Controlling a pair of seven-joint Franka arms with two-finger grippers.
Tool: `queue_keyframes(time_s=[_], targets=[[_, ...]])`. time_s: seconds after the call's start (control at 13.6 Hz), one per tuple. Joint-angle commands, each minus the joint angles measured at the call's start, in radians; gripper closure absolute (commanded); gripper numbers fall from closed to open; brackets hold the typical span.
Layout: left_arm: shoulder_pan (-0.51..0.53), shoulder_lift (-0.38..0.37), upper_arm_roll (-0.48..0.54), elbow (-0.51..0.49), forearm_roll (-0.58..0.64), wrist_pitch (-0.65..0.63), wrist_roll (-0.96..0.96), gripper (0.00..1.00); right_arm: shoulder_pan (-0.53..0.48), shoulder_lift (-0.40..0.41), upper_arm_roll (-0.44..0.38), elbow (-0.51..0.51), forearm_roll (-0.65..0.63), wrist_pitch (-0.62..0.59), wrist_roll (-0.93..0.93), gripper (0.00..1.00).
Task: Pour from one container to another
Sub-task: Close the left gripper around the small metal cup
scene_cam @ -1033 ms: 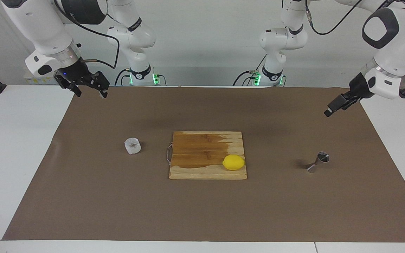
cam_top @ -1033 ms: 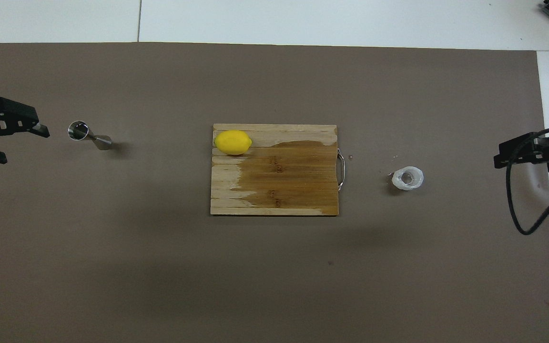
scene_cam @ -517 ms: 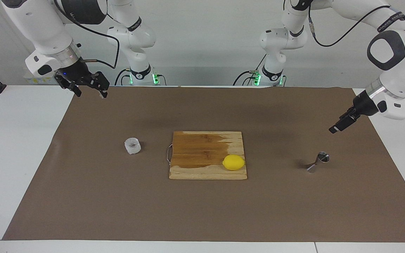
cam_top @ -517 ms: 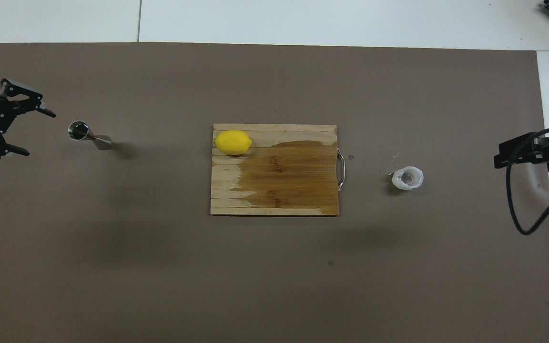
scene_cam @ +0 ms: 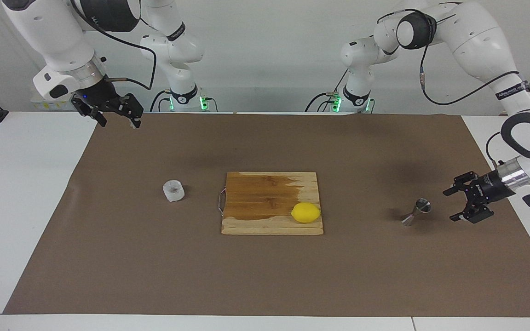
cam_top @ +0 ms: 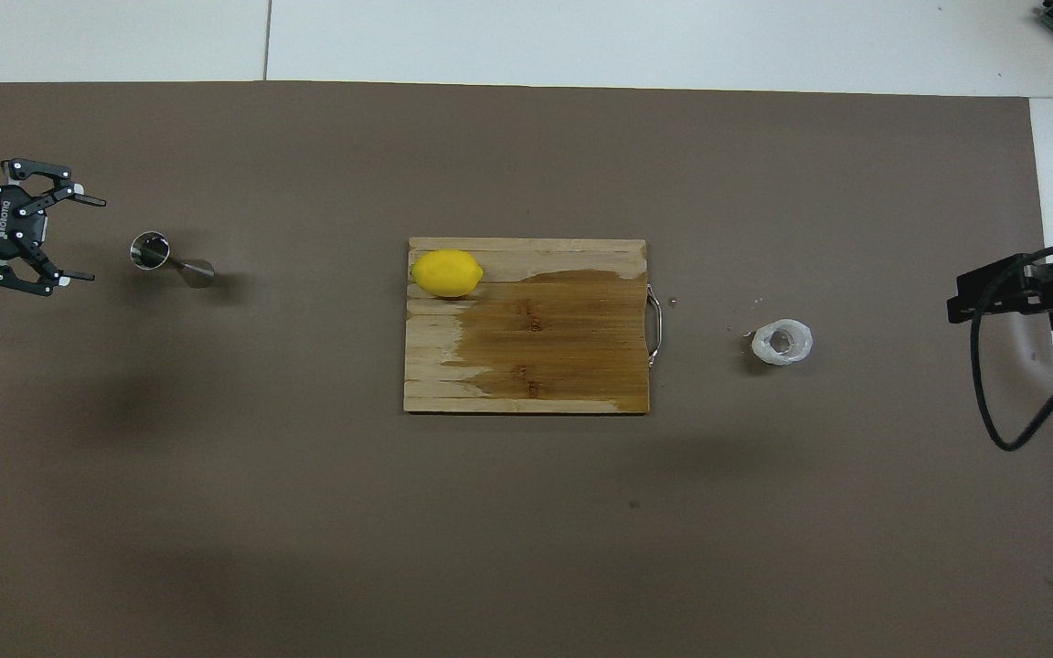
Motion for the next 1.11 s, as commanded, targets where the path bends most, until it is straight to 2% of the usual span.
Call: queue_keyframes(time_s=[0.0,0.37,0.59,1.03], targets=[[0.041,0.001,-0.007,-0.092,-0.163,0.051,-0.04,0.0,-0.009,-0.001,0.004,0.0,0.019,0.006,0.009,0.0],[0.034,-0.064,-0.009,-0.307,-0.32,0.166,-0.087,0.0,-0.009,-0.001,0.004,0.0,0.019,0.006,0.009,0.0],[0.028,-0.108,-0.009,-0.431,-0.461,0.203,-0.06,0.0,-0.009,-0.001,0.004,0.0,0.019,0.006,0.009,0.0],[-0.009,-0.142,-0.01,-0.481,-0.601,0.241,-0.035,0.0,-0.009,-0.001,0.004,0.0,0.019,0.006,0.009,0.0]])
